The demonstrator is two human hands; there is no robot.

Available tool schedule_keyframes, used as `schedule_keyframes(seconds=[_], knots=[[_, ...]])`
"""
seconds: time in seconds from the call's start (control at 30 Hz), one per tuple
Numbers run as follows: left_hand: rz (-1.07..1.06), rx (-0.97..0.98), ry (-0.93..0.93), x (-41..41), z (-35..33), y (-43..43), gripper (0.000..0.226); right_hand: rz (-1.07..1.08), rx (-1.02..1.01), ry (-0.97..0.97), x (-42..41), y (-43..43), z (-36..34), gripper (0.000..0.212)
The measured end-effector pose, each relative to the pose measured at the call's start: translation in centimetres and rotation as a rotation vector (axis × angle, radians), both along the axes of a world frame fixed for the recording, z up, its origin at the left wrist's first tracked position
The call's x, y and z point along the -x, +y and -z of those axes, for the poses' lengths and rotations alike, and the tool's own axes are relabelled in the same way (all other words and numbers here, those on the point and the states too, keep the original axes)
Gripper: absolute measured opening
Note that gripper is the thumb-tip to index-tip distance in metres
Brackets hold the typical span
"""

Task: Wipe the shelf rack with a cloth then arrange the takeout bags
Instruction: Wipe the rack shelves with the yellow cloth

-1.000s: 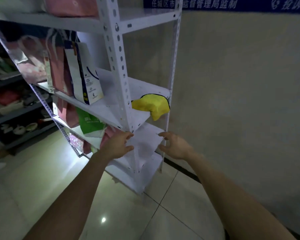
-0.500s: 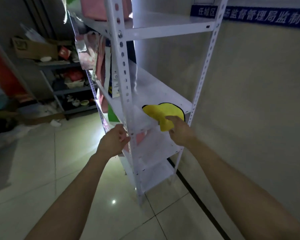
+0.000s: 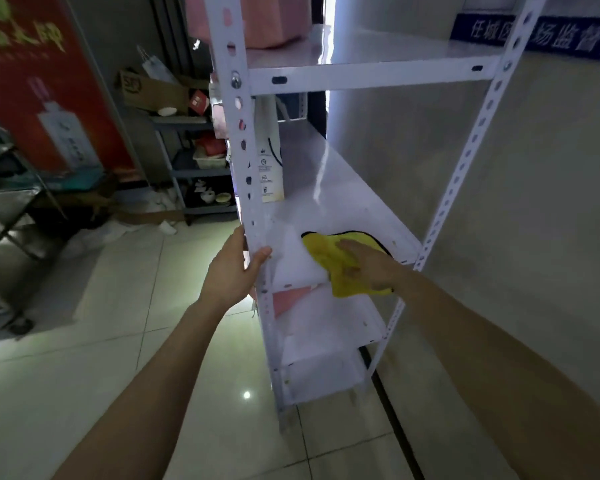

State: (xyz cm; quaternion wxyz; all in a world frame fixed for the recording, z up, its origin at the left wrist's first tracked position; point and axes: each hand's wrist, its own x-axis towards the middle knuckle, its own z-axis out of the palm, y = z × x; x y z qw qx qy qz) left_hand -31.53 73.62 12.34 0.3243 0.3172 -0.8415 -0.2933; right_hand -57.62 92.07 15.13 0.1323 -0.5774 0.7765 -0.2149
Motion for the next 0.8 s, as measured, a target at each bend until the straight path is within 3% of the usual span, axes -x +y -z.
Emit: schedule_keyframes(seconds=[0.07,0.13,0.2,0.3,0.47,0.8], knots=[[-0.054,0.007,0.005,0.1,0.2,0.6,0.064,-0.043,-0.187,0.006,2.6,-0.4,1.5,0.071],[-0.109,0.006,0.049,0.3,0.6,1.4,0.063,-0.126,-0.159,-0.029,4.2,-1.0,3.1,0.065],[-0.189,0.027,0.101,0.6,0.6,2.2,0.063,-0.214,-0.084,0.111,5.0,-1.3,4.0,0.062],[-0.327,0.067,0.153,0.9,0.0,3.6,0.08,-0.229,-0.008,0.126,5.7,-2.4,4.9,0.056],[-0.426,0.11,0.204,2.3,-3.7,4.3,0.101,-0.218,-0.104,0.137,5.8,-6.3,5.1,0.059],[-0.523,0.307,0.254,4.7,-4.6,1.6,0.074,-0.137,-0.098,0.142,5.6,-11.1,6.9,0.058]])
